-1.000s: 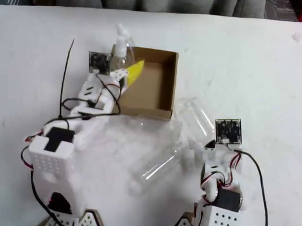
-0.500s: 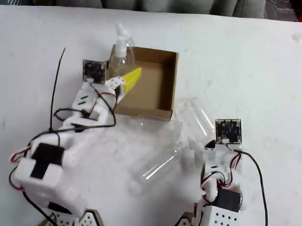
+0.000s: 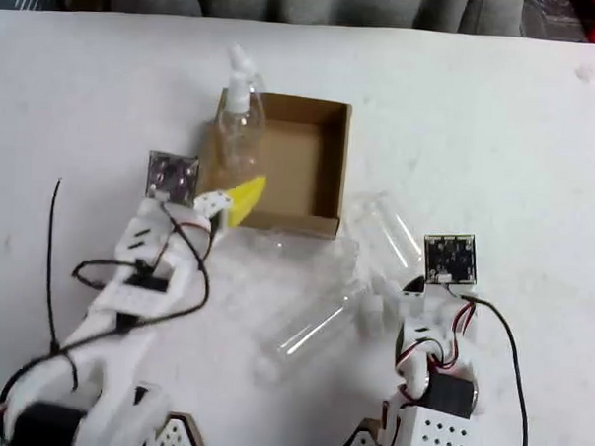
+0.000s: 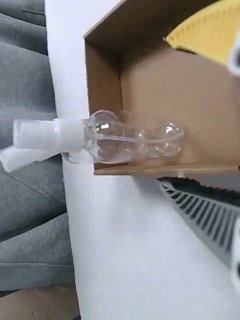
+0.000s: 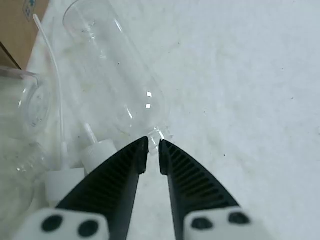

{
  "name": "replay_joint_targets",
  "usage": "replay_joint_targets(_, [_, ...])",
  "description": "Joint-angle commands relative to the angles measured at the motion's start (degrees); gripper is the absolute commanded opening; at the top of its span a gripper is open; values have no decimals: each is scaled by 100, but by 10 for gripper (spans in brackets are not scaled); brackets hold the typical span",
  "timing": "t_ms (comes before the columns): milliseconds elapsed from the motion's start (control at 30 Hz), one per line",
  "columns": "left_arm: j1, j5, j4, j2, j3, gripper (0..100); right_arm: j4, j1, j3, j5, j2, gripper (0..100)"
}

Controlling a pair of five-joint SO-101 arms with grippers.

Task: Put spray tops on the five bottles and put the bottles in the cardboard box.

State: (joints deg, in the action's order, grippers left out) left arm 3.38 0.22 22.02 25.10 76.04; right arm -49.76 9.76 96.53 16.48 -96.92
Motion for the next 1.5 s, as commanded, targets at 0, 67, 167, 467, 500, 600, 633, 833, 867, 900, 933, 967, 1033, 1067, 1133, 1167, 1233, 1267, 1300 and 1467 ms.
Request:
replay_joint_targets(0, [-66,-149,-651,1262,404,352,13,-66,62,53,66,16])
replay_joint_targets(67, [-163,-149,-993,1736,633,352,13,-66,62,53,66,16])
replay_joint_targets(167, [-303,-149,-1547,2457,923,352,13,-57,62,53,66,16])
replay_joint_targets(467, [-787,-158,-3604,4497,1556,352,-4,-48,62,53,66,16])
replay_joint_targets(500, [-840,-167,-3824,4716,1644,352,-13,-48,62,53,66,16])
replay_joint_targets(600, [-857,-264,-4316,5349,2004,351,-22,-40,62,53,66,16])
replay_joint_targets(633, [-857,-369,-4466,5560,2127,351,-22,-40,62,53,66,16])
replay_joint_targets(833, [-892,-527,-6224,6536,2136,351,-22,-31,62,53,66,16])
replay_joint_targets(867, [-884,-527,-6497,6668,2136,351,-22,-31,62,53,66,16])
replay_joint_targets(900, [-884,-527,-6778,6800,2136,351,-22,-31,62,53,66,16])
replay_joint_targets(933, [-884,-527,-7068,6905,2136,351,-22,-31,62,53,66,16])
replay_joint_targets(967, [-875,-527,-7323,7002,2136,351,-22,-31,62,53,66,16])
replay_joint_targets(1033, [-875,-527,-7771,7152,2127,351,-22,-31,62,53,66,16])
replay_joint_targets(1067, [-875,-527,-7965,7196,2127,351,-22,-31,62,53,66,16])
replay_joint_targets(1133, [-884,-510,-8149,7266,2127,350,-31,-31,62,53,66,16])
replay_joint_targets(1167, [-901,-501,-8149,7266,2127,350,-31,-31,62,53,66,16])
replay_joint_targets(1233, [-901,-501,-8167,7275,2127,350,-31,-31,62,53,66,16])
replay_joint_targets(1267, [-892,-501,-8167,7275,2127,348,-31,-22,62,53,66,16])
replay_joint_targets(1300, [-910,-501,-8167,7275,2127,335,-31,-22,62,53,66,16])
replay_joint_targets(1467, [-1033,-527,-8132,7275,2136,52,-154,-22,62,53,31,16])
